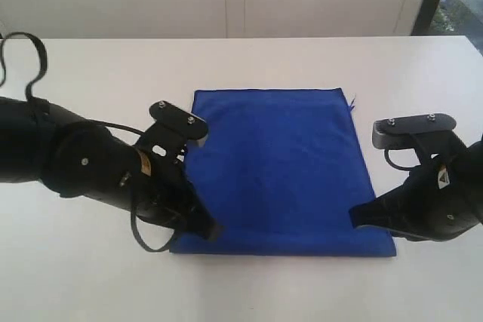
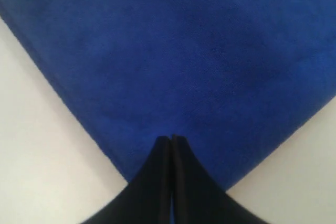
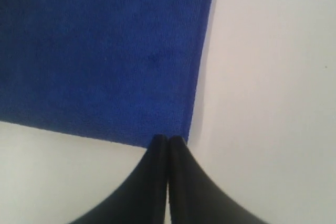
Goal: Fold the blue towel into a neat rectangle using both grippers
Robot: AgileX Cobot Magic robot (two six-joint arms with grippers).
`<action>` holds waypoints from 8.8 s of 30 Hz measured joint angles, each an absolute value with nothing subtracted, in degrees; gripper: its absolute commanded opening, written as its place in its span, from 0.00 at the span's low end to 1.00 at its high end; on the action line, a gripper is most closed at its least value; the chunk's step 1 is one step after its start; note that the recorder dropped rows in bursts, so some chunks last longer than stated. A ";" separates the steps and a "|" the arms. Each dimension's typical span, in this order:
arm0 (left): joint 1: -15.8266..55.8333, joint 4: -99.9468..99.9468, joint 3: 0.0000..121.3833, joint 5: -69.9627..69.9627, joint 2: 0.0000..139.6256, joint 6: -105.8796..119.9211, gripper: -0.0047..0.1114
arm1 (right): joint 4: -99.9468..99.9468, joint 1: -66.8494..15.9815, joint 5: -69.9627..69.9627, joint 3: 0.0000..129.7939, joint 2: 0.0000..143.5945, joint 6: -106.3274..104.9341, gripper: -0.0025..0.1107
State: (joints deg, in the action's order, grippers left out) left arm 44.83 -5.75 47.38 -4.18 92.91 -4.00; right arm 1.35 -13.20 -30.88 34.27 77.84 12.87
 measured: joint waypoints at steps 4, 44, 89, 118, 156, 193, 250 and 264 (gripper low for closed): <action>46.55 -6.43 47.38 -0.50 96.40 -4.12 0.04 | 1.35 -13.20 -30.37 34.27 77.84 12.99 0.02; 46.66 4.88 47.38 -14.24 88.91 20.04 0.29 | -6.96 -13.20 -29.74 34.16 80.72 -45.60 0.33; 46.66 3.90 47.38 -9.32 96.65 27.84 0.50 | -7.66 -13.20 -25.42 33.55 83.36 -63.61 0.44; 46.66 3.68 47.38 -13.08 96.92 29.63 0.04 | -5.28 -13.20 -19.06 28.92 86.89 -63.61 0.02; 47.37 0.55 50.64 -36.02 76.20 25.52 0.04 | -1.04 -20.71 -36.75 34.77 62.88 -45.88 0.02; 32.88 17.76 62.39 -6.02 90.98 16.93 0.04 | 33.34 -15.85 -21.07 57.97 91.88 -20.55 0.02; 25.03 18.40 67.99 -2.98 102.50 -0.53 0.09 | 33.78 -9.24 -17.39 65.35 106.42 11.31 0.02; 23.52 13.38 77.41 -20.72 106.78 -13.22 0.04 | 13.98 -9.24 -36.46 69.02 107.16 8.09 0.02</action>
State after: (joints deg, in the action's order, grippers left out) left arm 23.52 13.38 77.41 -20.72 106.78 -13.22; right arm 13.98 -9.24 -36.46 69.02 107.16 8.09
